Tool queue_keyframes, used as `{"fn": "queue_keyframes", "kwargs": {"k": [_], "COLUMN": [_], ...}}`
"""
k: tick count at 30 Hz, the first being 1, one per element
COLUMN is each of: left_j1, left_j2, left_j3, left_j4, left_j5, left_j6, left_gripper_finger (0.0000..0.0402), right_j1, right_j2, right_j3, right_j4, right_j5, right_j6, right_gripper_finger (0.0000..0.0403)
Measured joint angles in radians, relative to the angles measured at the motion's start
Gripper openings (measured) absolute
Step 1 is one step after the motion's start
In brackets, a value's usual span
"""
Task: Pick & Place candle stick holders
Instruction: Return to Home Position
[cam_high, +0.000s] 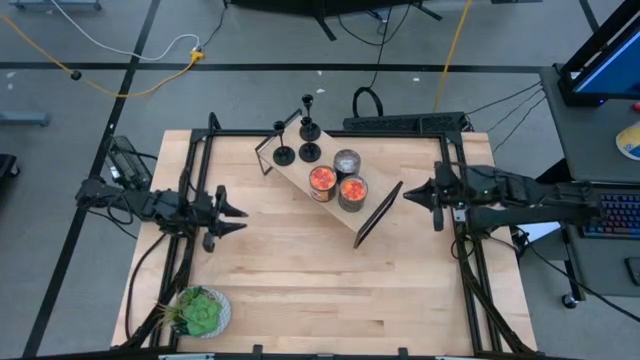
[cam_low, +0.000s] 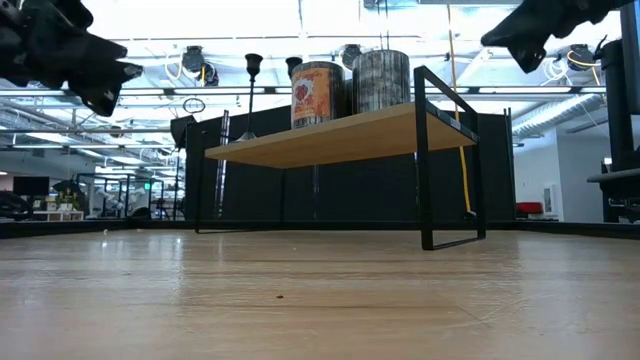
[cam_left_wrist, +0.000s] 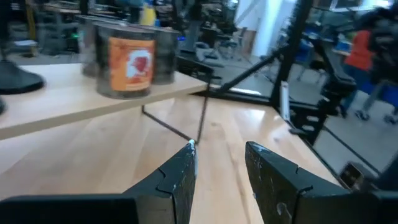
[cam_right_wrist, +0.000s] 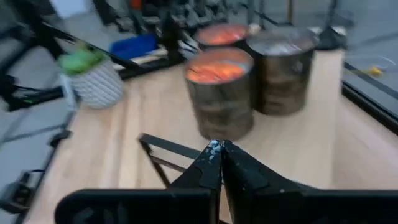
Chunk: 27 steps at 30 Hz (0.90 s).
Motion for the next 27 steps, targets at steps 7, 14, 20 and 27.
{"fn": "queue_keyframes", "kwargs": {"k": [7, 14, 20, 27], "left_j1": [0.000, 0.000, 0.000, 0.000], "left_j2": [-0.046, -0.079, -0.080, -0.080], "left_j3": [-0.002, -0.002, -0.002, -0.002], "left_j4": [-0.034, -0.051, -0.051, -0.051], "left_j5": [0.019, 0.016, 0.015, 0.015], "left_j6": [0.039, 0.044, 0.047, 0.047], "left_gripper_finger": [0.0145, 0.0145, 0.0145, 0.0145], "right_j1": [0.000, 0.000, 0.000, 0.000], "right_j2": [-0.116, -0.237, -0.309, -0.409], "right_j3": [-0.055, -0.167, -0.253, -0.330], "right_j4": [0.011, 0.089, 0.133, 0.134], "right_j5": [-0.006, -0.006, -0.006, -0.005], "right_j6": [0.015, 0.061, 0.092, 0.106], "right_gripper_finger": [0.0008, 0.0009, 0.0008, 0.0008]}}
